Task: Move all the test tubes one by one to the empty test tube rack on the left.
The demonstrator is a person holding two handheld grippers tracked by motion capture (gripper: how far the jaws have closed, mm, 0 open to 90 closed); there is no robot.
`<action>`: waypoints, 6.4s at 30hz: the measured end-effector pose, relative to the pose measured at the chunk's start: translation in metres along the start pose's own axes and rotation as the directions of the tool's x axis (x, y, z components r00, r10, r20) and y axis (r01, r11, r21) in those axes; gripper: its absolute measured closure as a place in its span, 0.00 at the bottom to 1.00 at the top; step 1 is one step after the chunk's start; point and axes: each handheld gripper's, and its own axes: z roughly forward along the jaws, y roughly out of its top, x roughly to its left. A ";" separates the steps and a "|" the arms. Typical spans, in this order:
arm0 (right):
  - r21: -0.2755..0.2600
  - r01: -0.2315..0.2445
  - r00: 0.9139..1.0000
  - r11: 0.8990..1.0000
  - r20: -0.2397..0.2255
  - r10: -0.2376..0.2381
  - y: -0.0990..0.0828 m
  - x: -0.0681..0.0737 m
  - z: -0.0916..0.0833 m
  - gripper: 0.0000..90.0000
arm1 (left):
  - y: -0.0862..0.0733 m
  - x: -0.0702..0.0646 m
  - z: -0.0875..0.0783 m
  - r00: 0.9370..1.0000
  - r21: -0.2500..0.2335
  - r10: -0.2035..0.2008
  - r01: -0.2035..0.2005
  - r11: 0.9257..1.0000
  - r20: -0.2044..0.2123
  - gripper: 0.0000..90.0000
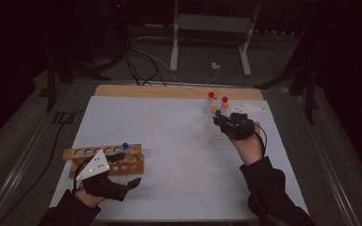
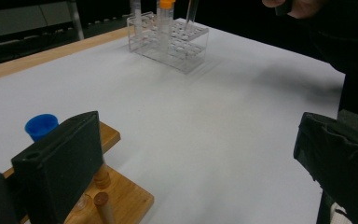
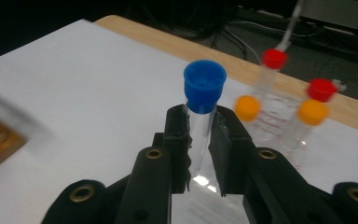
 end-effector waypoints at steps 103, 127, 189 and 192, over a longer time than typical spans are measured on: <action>0.026 0.226 0.895 0.974 -0.401 -0.197 -0.046 0.134 -0.010 0.62 | 0.045 -0.029 0.074 0.980 -0.030 0.119 -0.116 0.993 0.158 0.86; -0.034 0.122 0.928 0.992 -0.350 -0.126 -0.043 0.114 -0.022 0.00 | 0.060 -0.005 0.036 0.993 -0.052 0.109 -0.107 0.993 0.035 0.86; -0.043 0.091 0.931 0.995 -0.350 -0.100 -0.040 0.102 -0.027 0.00 | 0.016 0.063 -0.015 0.963 0.020 -0.012 0.019 1.000 -0.271 0.86; -0.040 0.092 0.931 0.995 -0.351 -0.101 -0.040 0.102 -0.027 0.00 | 0.010 0.064 -0.013 0.963 0.037 -0.024 0.035 0.999 -0.267 0.86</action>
